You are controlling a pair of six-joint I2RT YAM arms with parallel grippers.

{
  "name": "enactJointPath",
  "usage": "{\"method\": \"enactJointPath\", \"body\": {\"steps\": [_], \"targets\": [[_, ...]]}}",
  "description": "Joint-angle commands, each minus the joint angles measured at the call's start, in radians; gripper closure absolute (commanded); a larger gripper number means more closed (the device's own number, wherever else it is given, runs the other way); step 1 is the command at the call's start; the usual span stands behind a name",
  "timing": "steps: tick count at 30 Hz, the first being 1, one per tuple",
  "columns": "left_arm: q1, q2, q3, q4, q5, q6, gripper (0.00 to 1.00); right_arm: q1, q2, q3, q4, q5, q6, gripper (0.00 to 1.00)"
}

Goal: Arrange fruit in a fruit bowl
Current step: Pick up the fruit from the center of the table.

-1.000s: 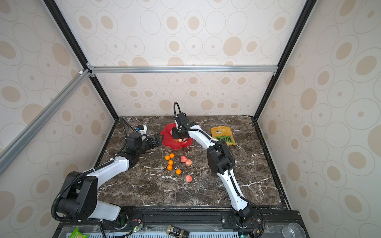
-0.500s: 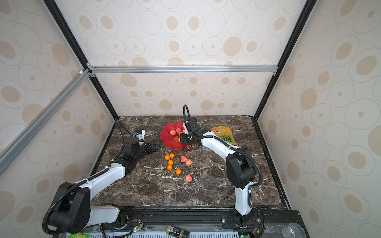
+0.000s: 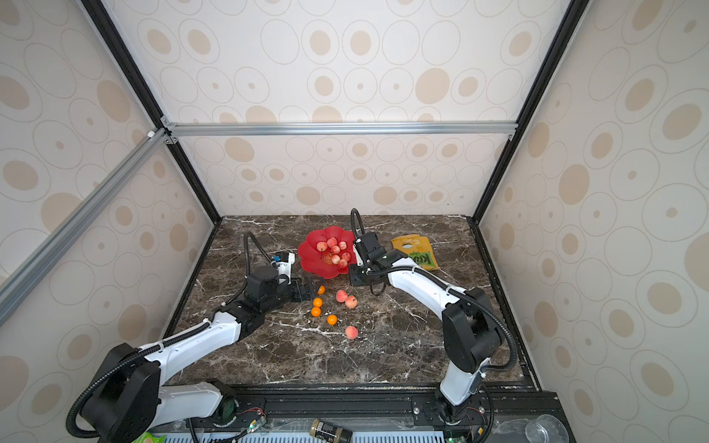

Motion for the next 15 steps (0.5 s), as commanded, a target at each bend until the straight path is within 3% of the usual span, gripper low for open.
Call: {"method": "enactJointPath", "body": {"steps": [1, 15], "targets": [[-0.048, 0.004, -0.006, 0.004, -0.023, 0.017, 0.02, -0.004, -0.03, -0.025, -0.062, 0.016, -0.003, 0.71], [-0.171, 0.074, -0.041, 0.079, -0.04, -0.019, 0.02, -0.008, 0.063, 0.002, -0.116, -0.015, 0.009, 0.67]]}}
